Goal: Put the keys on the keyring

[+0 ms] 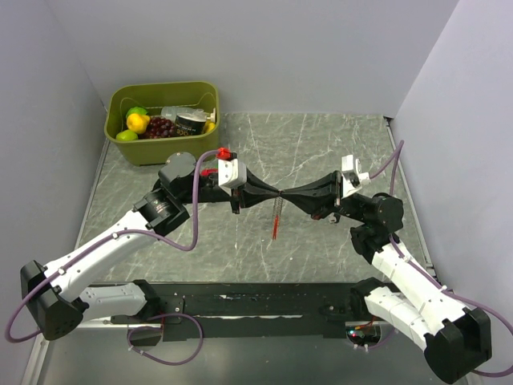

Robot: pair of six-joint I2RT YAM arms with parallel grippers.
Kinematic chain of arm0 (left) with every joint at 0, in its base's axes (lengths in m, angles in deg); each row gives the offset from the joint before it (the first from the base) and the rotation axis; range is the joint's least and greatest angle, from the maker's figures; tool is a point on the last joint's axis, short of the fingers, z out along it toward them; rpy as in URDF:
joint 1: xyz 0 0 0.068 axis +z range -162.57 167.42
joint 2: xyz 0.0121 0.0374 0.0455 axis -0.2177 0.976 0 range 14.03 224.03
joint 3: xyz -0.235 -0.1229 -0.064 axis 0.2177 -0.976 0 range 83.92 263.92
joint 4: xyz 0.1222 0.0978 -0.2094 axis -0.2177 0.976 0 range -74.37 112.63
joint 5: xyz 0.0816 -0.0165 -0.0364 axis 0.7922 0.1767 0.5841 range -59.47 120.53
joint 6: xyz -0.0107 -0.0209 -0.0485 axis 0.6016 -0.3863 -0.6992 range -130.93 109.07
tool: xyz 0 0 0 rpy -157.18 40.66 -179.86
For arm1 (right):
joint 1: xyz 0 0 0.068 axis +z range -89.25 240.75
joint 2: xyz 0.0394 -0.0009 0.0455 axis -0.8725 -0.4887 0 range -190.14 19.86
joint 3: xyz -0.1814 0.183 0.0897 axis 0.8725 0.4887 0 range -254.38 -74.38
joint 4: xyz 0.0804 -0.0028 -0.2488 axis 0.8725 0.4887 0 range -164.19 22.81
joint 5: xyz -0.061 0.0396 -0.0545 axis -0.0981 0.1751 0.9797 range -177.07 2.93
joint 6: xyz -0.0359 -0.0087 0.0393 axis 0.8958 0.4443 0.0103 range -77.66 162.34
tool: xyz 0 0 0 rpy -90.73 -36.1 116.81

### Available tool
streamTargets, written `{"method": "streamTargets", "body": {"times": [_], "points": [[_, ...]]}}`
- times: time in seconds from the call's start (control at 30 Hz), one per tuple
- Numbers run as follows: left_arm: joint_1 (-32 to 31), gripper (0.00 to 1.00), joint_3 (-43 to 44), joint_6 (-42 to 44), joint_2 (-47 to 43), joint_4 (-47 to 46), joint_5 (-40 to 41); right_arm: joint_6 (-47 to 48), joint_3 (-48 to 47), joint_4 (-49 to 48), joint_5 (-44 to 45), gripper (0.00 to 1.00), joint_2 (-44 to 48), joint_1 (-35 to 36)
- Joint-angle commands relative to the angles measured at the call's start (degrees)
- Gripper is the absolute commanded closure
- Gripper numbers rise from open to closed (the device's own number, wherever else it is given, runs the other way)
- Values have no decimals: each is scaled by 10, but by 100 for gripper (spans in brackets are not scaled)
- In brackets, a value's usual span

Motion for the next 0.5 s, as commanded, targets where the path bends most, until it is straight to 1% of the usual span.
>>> {"method": "streamTargets", "body": {"times": [0.0,0.13,0.17,0.33,0.37,0.4,0.43,0.47], "points": [[2,88,28,2,0,-19,1,-4,-6,-37,5,100,2,2],[2,95,23,1,-4,-33,12,-6,-9,-40,-7,100,-4,2],[2,99,22,0,-5,-34,13,-7,-10,-39,-9,100,-6,2],[2,99,31,3,-2,-28,23,-2,-14,-27,-11,100,-7,2],[2,99,35,13,-2,-8,26,1,-17,-10,-12,99,-6,2],[2,99,39,19,-2,2,34,10,-21,0,-15,93,-4,2],[2,99,49,25,-1,16,37,17,-28,11,-15,78,-1,2],[2,99,54,42,0,29,40,28,-32,35,-18,75,0,2]]}}
